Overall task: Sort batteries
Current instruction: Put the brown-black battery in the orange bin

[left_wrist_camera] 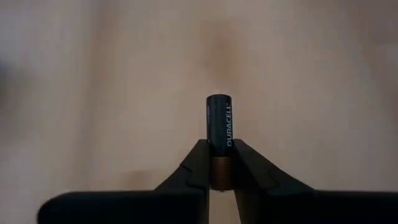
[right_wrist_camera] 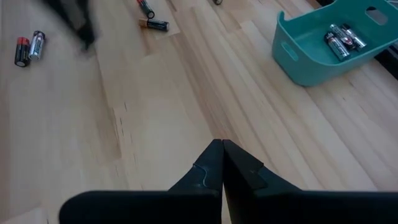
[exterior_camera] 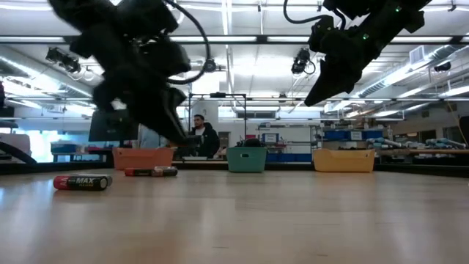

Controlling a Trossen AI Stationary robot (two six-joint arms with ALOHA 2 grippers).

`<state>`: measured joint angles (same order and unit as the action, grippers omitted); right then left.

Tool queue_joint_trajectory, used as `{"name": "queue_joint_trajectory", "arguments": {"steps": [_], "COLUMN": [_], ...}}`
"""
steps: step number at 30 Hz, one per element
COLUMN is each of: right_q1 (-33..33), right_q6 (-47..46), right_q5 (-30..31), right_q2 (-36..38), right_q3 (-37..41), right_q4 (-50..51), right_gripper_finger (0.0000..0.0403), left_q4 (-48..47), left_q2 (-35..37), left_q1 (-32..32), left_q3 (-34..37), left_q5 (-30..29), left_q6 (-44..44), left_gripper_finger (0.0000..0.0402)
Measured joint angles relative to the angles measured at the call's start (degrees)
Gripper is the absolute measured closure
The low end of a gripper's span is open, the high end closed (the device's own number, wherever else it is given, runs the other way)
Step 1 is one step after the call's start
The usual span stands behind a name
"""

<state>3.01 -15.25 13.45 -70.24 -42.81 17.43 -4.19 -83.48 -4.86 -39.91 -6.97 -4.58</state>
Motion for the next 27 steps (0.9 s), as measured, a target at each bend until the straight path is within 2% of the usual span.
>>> {"name": "queue_joint_trajectory", "arguments": {"steps": [3, 10, 14, 20, 23, 27], "right_q1": [-0.01, -0.68, -0.94, -1.07, -1.07, -1.07], "right_q6": [0.2, 0.37, 0.24, 0.22, 0.26, 0.29], "right_q5": [-0.02, -0.02, -0.02, -0.02, 0.0, -0.02], "right_q2": [0.02, 0.04, 0.04, 0.04, 0.04, 0.04], "right_q3": [-0.04, -0.06, -0.04, -0.04, -0.04, -0.04], "right_q4": [0.25, 0.84, 1.04, 1.06, 1.07, 1.07], "right_gripper_finger": [0.039, 0.039, 0.039, 0.039, 0.039, 0.039], "left_q4": [-4.17, -9.13, -11.21, -12.32, -8.4, -7.57], "left_q2": [1.42, 6.73, 7.38, 6.16, 6.18, 6.16], "left_q1": [5.41, 23.36, 34.81, 48.3, 52.28, 56.82], "left_q3": [-2.88, -3.29, -3.27, -1.8, 0.02, 3.02], "left_q5": [-4.15, -6.64, -7.09, -4.49, -3.61, 1.67], "left_q6": [-0.01, 2.21, 3.61, 5.67, 6.83, 9.25], "left_gripper_finger": [0.0357, 0.0357, 0.0357, 0.0357, 0.0357, 0.0357]}}
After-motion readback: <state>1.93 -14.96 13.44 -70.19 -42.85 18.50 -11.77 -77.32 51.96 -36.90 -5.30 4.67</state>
